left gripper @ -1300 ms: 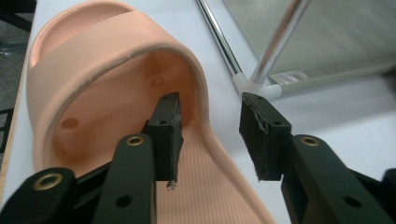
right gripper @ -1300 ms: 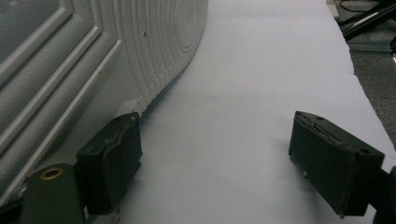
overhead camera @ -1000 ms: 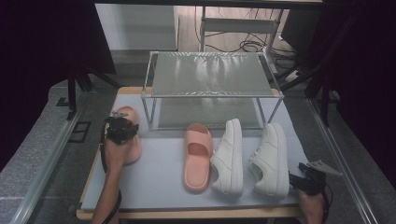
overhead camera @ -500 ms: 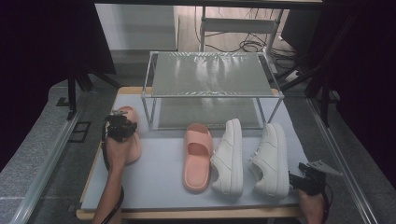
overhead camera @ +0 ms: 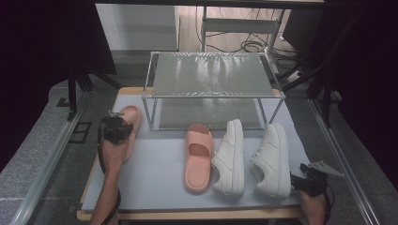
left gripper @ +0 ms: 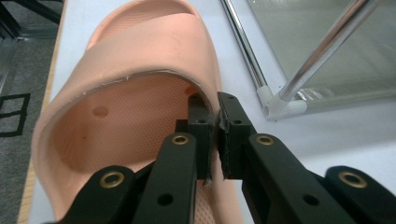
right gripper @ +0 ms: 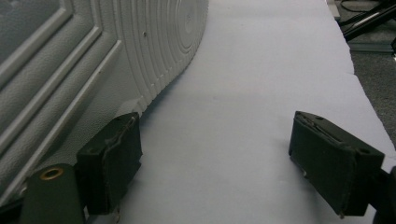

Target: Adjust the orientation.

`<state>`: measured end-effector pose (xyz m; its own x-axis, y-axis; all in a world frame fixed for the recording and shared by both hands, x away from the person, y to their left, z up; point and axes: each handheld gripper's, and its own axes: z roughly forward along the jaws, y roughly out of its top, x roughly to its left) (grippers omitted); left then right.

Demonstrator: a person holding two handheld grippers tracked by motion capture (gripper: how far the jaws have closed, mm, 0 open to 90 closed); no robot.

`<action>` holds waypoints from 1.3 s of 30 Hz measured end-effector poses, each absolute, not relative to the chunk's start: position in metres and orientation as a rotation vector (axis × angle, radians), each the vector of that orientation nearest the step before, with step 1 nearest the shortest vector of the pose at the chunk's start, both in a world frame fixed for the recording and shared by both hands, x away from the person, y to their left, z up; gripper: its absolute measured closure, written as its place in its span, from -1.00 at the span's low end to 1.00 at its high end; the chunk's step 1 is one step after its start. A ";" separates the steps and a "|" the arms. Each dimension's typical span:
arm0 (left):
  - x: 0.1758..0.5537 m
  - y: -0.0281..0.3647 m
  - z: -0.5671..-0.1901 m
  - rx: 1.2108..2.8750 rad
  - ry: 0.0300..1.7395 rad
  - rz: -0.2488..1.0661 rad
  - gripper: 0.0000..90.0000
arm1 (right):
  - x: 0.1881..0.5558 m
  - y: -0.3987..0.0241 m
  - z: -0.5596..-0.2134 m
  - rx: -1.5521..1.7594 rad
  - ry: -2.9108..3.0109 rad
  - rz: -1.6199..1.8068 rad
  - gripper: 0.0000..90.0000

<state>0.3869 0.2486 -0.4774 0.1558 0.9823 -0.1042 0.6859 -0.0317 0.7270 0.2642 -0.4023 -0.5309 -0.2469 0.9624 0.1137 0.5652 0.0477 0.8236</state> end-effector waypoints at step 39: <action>0.284 0.240 -0.456 1.935 1.398 0.513 0.89 | 0.264 -0.402 -0.531 1.528 1.860 1.080 -0.61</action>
